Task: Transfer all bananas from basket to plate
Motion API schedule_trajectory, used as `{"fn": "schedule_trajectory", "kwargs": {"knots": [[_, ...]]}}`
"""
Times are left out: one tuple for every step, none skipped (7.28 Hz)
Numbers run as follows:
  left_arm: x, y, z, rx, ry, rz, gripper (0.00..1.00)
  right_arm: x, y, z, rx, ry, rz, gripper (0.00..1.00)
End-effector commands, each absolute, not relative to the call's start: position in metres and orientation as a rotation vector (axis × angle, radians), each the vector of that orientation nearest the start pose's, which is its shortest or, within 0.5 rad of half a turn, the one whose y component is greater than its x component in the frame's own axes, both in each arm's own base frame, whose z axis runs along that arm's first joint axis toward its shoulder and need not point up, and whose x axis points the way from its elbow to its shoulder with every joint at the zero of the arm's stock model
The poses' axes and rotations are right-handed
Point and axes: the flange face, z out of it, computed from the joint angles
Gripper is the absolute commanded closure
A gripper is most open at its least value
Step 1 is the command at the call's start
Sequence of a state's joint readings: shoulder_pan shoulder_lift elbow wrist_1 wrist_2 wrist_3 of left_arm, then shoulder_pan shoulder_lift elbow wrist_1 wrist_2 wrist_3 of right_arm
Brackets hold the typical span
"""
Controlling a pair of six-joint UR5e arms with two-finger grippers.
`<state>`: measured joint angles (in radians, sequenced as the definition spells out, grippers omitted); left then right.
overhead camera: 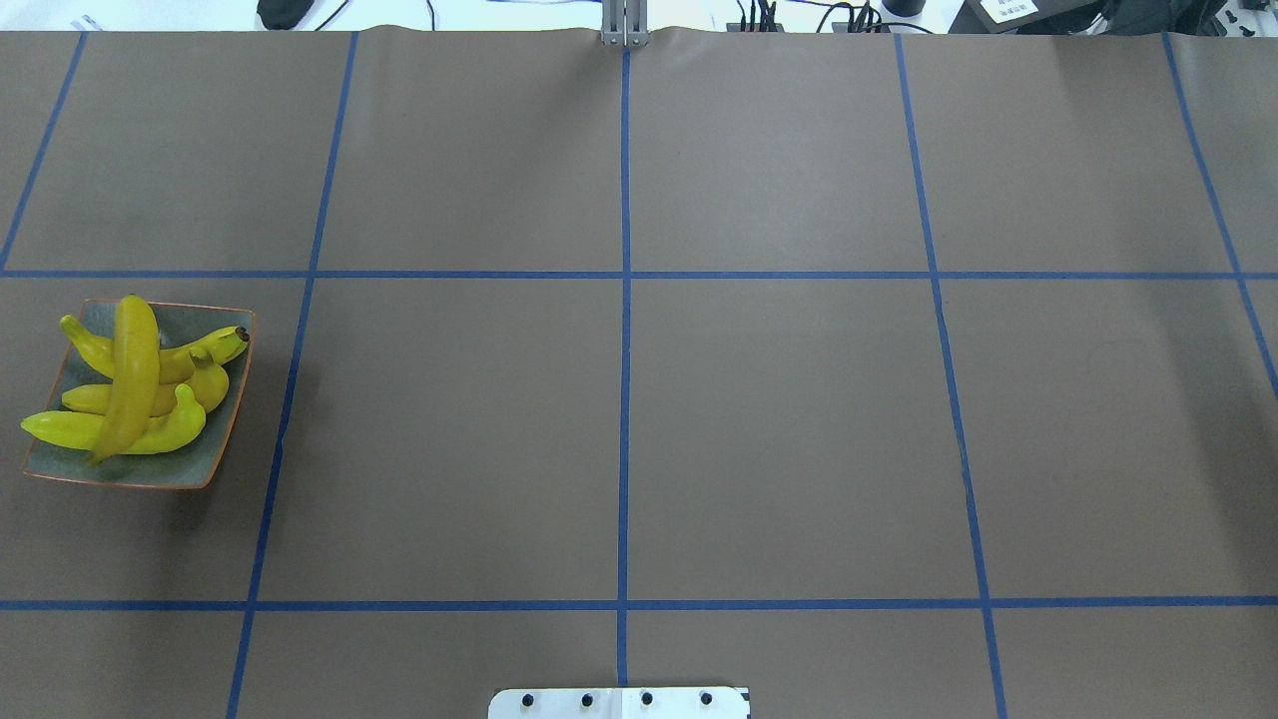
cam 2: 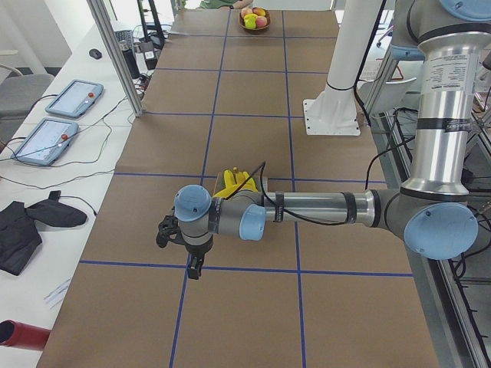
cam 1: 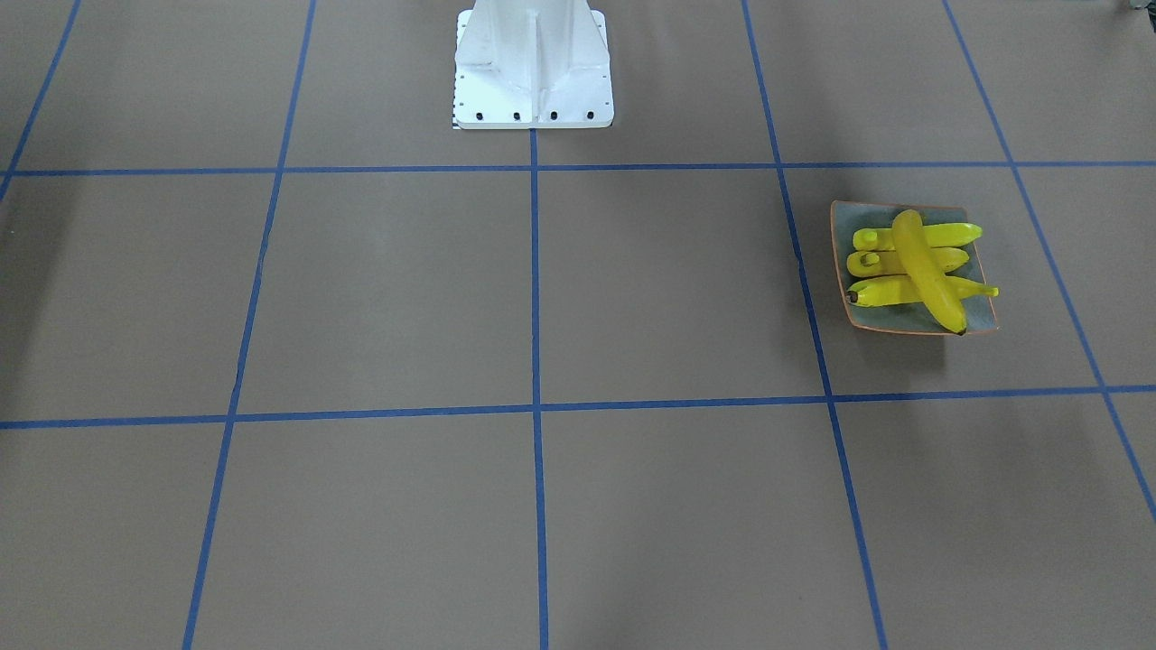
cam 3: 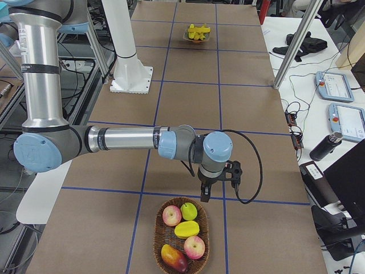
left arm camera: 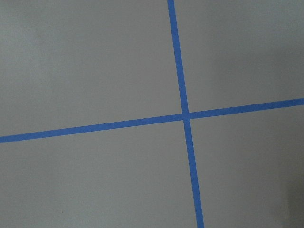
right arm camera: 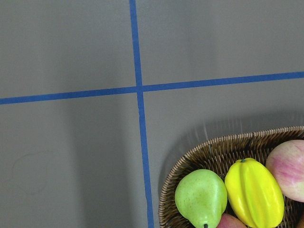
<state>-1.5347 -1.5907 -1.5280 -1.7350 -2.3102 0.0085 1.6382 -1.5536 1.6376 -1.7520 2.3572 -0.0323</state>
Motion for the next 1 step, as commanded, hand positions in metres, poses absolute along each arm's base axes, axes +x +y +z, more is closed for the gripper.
{"fn": "schedule_trajectory", "kwargs": {"knots": [[-0.0482, -0.5116, 0.6553, 0.125, 0.74, 0.095, 0.0, 0.0961, -0.4865, 0.6321, -0.048, -0.785, 0.069, 0.0]]}}
